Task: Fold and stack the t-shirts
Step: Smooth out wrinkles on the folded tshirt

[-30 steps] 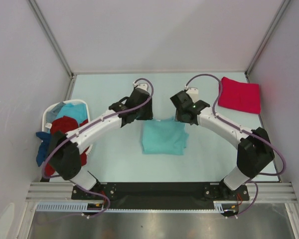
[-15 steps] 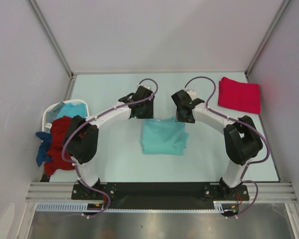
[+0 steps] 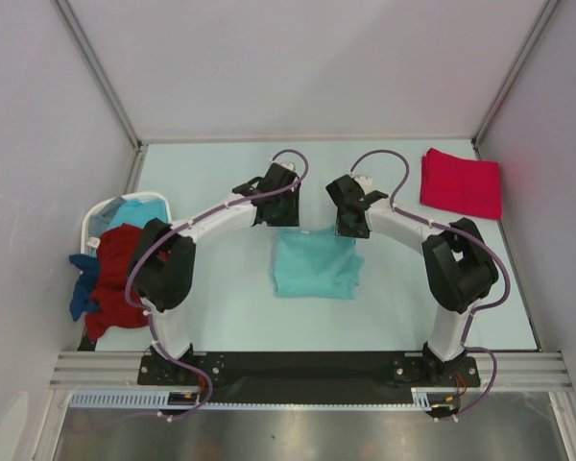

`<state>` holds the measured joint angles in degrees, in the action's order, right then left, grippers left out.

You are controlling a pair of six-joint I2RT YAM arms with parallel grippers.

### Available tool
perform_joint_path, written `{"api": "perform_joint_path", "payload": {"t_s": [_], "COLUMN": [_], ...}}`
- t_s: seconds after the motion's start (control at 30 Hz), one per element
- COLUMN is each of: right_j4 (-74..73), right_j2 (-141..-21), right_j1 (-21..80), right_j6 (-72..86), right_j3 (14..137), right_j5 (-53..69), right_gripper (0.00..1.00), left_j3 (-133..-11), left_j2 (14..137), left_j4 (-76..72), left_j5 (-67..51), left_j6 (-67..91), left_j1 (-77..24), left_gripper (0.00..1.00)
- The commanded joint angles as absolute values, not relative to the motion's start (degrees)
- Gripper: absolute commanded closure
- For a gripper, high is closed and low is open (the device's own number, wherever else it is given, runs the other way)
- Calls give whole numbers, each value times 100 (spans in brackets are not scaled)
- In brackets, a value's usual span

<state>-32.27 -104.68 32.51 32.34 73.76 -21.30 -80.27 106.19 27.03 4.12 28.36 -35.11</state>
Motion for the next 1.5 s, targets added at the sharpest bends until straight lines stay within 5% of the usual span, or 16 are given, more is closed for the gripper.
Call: {"api": "perform_joint_path", "payload": {"t_s": [0.0,0.2,0.87,1.47], "right_j4": [-3103,-3085,-3094,-3076], "right_j2": [-10459,-10547,-10476,-10521], "right_j1": [3287,3296,3340,3340], "right_j6": [3270,3287,3375,3340], "right_j3": [7418,7418,7163,7163], "right_j5": [-2162,-2145,-2206,-2206], "right_gripper": [54,63,58,59], "left_j3": [-7849,-7612,-7154,-7215], "left_j2": [10327,10134,9905,10160], "left_j4": [2549,2566,2523,2408], "left_j5": [413,518,448,141], "left_j6": [2716,2725,2821,2918], "left_j1": [-3454,-3419,-3322,-3331], "left_gripper": [56,56,51,60]}}
